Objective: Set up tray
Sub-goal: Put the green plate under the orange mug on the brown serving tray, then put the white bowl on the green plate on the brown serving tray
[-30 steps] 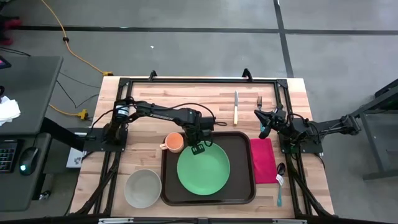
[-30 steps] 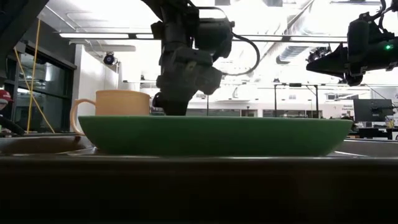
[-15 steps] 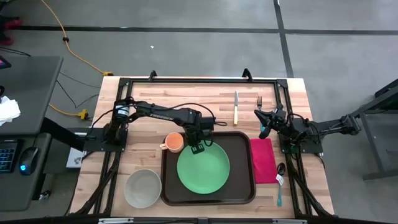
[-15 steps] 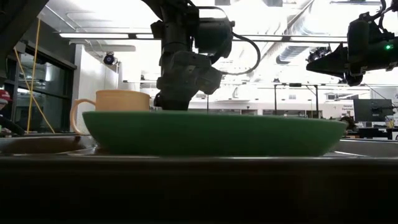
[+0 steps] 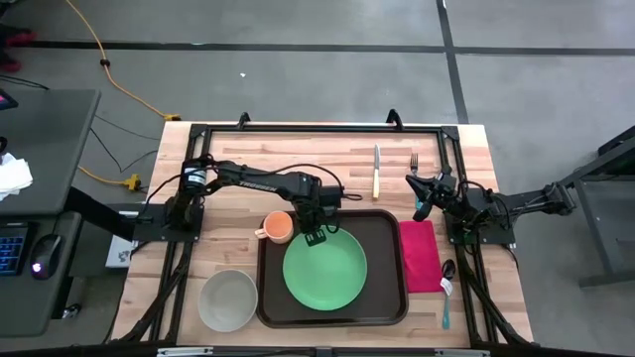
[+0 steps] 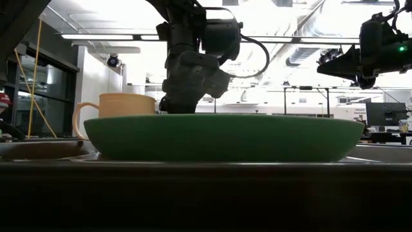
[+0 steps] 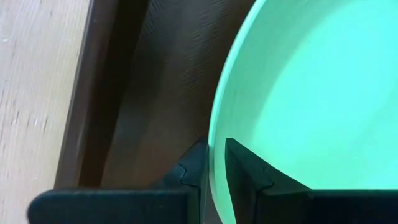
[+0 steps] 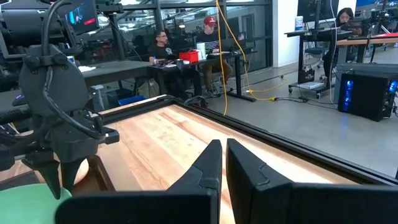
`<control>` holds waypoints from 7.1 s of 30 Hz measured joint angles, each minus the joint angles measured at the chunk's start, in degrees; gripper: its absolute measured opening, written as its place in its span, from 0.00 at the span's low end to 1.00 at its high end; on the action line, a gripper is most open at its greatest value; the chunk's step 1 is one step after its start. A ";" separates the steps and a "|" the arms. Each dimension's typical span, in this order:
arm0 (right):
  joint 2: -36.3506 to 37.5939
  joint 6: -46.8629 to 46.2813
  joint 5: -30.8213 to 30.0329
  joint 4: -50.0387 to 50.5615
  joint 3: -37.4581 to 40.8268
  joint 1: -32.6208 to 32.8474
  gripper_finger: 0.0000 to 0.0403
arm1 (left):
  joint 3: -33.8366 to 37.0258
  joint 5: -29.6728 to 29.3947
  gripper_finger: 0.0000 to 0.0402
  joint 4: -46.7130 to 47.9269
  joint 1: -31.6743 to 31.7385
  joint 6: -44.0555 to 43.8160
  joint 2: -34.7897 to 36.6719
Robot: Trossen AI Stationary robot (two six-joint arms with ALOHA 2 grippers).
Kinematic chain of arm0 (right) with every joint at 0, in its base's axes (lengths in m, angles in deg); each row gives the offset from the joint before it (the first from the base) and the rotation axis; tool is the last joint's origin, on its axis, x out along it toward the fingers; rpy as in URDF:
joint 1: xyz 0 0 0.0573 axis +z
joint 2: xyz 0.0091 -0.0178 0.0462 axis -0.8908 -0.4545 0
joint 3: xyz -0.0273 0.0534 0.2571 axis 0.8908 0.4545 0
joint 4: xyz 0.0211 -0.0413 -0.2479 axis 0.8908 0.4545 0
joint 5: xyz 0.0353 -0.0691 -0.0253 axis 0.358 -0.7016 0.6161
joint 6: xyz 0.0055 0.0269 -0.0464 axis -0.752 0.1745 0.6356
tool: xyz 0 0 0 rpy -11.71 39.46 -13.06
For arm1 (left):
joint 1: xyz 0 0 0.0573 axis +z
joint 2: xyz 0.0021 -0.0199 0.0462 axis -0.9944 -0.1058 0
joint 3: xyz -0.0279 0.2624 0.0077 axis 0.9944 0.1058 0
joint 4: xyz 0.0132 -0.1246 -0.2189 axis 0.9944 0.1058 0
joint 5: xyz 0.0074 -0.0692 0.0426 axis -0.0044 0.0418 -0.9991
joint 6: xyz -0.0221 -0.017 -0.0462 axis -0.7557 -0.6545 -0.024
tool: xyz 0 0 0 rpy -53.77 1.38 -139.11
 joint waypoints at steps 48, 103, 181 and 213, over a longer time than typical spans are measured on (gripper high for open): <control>0.00 0.01 1.31 -0.02 0.00 -0.02 0.00 | -21.71 -8.44 0.21 16.19 1.88 11.49 0.33; -0.02 0.91 1.31 0.02 0.00 0.00 0.00 | -34.49 -20.34 0.21 36.77 -30.05 -26.19 9.86; 0.00 -0.20 1.51 -0.42 0.00 0.00 0.00 | 10.38 -16.16 0.21 35.97 -48.04 -61.72 33.90; 0.00 -0.20 1.51 -0.44 0.00 0.02 0.00 | 10.32 -15.11 0.29 34.72 -48.04 -61.74 33.88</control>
